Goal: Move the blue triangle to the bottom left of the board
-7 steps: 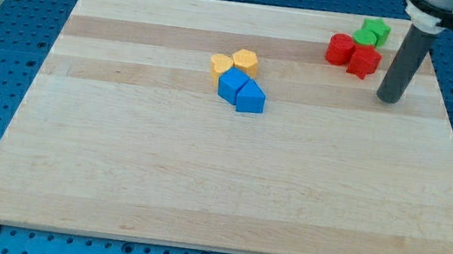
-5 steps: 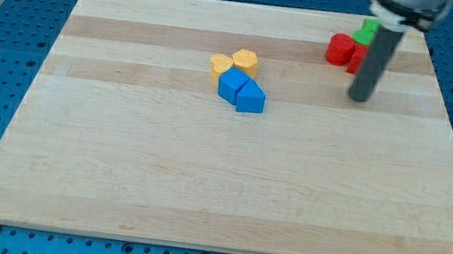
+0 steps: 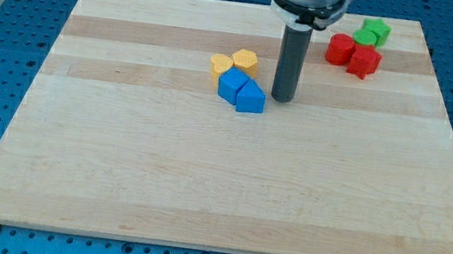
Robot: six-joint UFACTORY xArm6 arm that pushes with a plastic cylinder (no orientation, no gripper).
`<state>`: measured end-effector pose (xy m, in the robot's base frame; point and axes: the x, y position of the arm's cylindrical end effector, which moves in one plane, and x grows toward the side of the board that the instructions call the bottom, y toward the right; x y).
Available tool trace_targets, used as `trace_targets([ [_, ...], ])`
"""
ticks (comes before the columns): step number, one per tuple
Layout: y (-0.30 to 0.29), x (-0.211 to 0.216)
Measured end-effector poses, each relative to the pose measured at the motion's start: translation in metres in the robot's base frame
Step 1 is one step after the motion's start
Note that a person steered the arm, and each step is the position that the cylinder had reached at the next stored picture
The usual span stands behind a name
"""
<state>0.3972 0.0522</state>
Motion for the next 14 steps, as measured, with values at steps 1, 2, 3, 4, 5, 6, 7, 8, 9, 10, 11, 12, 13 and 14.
trace_targets([
  [1, -0.017, 0.009],
  [2, -0.034, 0.019],
  [3, -0.054, 0.033],
  [4, -0.075, 0.049],
  [5, -0.096, 0.06],
  [6, -0.121, 0.075],
  [7, -0.144, 0.089],
  [8, -0.166, 0.101],
  [9, -0.15, 0.086],
  [10, -0.142, 0.072],
  [11, -0.142, 0.048],
  [12, -0.146, 0.048],
  [13, -0.173, 0.048],
  [14, -0.186, 0.048],
])
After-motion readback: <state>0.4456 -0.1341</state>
